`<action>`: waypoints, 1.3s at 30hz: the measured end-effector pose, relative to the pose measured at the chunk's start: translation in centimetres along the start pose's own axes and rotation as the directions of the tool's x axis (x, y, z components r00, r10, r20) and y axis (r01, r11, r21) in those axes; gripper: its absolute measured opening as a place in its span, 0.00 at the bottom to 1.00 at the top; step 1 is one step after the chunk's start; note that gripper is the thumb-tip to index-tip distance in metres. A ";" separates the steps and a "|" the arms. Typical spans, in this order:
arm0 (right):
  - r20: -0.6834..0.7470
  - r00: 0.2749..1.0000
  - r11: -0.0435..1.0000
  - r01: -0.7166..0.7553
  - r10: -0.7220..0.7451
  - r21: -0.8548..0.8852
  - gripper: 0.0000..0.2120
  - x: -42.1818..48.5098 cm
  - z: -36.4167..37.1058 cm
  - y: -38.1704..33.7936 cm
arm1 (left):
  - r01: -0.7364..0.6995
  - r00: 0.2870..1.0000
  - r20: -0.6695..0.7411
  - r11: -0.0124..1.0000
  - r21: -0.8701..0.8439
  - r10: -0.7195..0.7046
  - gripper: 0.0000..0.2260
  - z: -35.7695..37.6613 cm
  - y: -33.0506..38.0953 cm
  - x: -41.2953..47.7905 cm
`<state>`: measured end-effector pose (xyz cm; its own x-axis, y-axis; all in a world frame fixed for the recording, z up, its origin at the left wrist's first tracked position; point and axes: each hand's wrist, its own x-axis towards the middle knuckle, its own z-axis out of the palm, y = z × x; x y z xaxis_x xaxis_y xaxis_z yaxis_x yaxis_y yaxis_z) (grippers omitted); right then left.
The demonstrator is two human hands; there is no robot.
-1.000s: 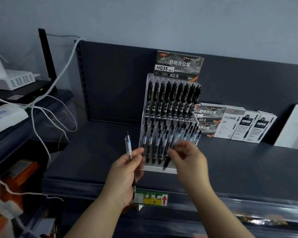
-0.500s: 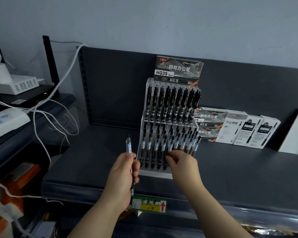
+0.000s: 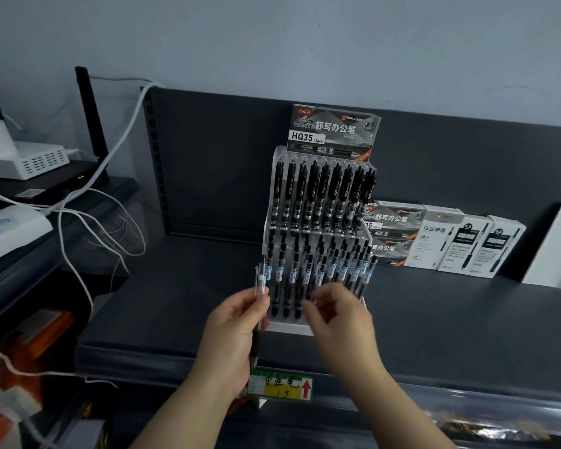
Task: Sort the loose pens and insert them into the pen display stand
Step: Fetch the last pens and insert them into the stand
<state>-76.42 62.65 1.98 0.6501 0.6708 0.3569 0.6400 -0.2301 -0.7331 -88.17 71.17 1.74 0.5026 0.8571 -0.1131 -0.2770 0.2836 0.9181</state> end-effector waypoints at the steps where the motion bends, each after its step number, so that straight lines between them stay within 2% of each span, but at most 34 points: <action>1: 0.067 0.997 0.999 0.045 -0.046 0.014 0.04 -0.6 0.2 -0.7 | 0.012 1.000 -0.001 1.000 -0.011 -0.012 0.09 0.1 -0.1 0.0; 4: 0.191 0.975 0.992 0.100 -0.115 0.082 0.04 -1.7 1.0 -2.0 | 0.068 0.998 0.020 0.997 -0.045 -0.067 0.07 0.7 -0.1 -0.2; 6: 0.209 0.975 0.986 0.040 -0.075 0.165 0.06 -1.9 1.3 -2.0 | 0.087 0.994 0.066 0.994 -0.066 -0.083 0.08 0.8 -0.1 -0.5; 10: 0.302 0.953 0.943 -0.132 0.036 0.305 0.06 -2.0 0.9 -1.9 | 0.088 0.978 0.191 0.996 -0.029 -0.081 0.15 0.9 -0.1 -1.0; 12: 0.305 0.950 0.938 -0.162 0.065 0.306 0.06 -1.6 0.3 -1.8 | 0.039 0.969 0.243 0.999 0.023 -0.044 0.15 1.0 -0.1 -1.2; 14: 0.191 0.975 0.944 -0.168 0.116 0.285 0.04 -0.6 -0.6 -1.5 | -0.120 0.963 0.259 0.977 0.176 0.072 0.12 0.8 0.1 -0.8; 16: -0.008 0.984 0.951 -0.170 0.177 0.257 0.02 0.7 -1.7 -0.8 | -0.351 0.931 0.245 0.844 0.406 0.269 0.09 0.5 0.4 0.1; 18: -0.147 0.968 0.963 -0.172 0.204 0.206 0.01 1.7 -2.5 0.0 | -0.560 0.822 0.286 0.602 0.570 0.493 0.08 0.6 1.2 1.2; 20: -0.180 0.961 0.973 -0.186 0.209 0.139 0.03 2.1 -2.4 0.8 | -0.678 0.693 0.402 0.351 0.646 0.599 0.08 1.7 2.4 2.4; 21: -0.179 0.961 0.974 -0.192 0.212 0.123 0.04 2.2 -2.1 1.1 | -0.705 0.645 0.463 0.242 0.666 0.608 0.09 2.5 2.9 3.0; 23: -0.172 0.962 0.975 -0.198 0.213 0.100 0.06 2.3 -1.5 1.6 | -0.719 0.603 0.565 0.075 0.691 0.563 0.11 4.1 3.8 4.1; 26: -0.173 0.970 0.985 -0.167 0.171 0.042 0.07 2.8 -1.2 1.9 | -0.698 0.623 0.643 -0.055 0.714 0.446 0.13 5.6 4.0 5.1; 33: -0.081 0.986 0.984 -0.153 0.146 -0.089 0.09 2.3 0.2 2.9 | -0.652 0.686 0.609 -0.034 0.757 0.399 0.09 6.6 4.2 5.8; 39: -0.108 0.985 0.975 -0.153 0.137 -0.162 0.10 2.4 0.8 3.5 | -0.643 0.696 0.600 -0.030 0.765 0.396 0.09 6.8 4.4 6.0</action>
<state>-72.99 64.01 -0.20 0.7717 0.5533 0.3135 0.5907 -0.4409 -0.6757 -80.80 74.60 7.65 0.7310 0.4506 0.5124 0.3121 -0.8886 0.3362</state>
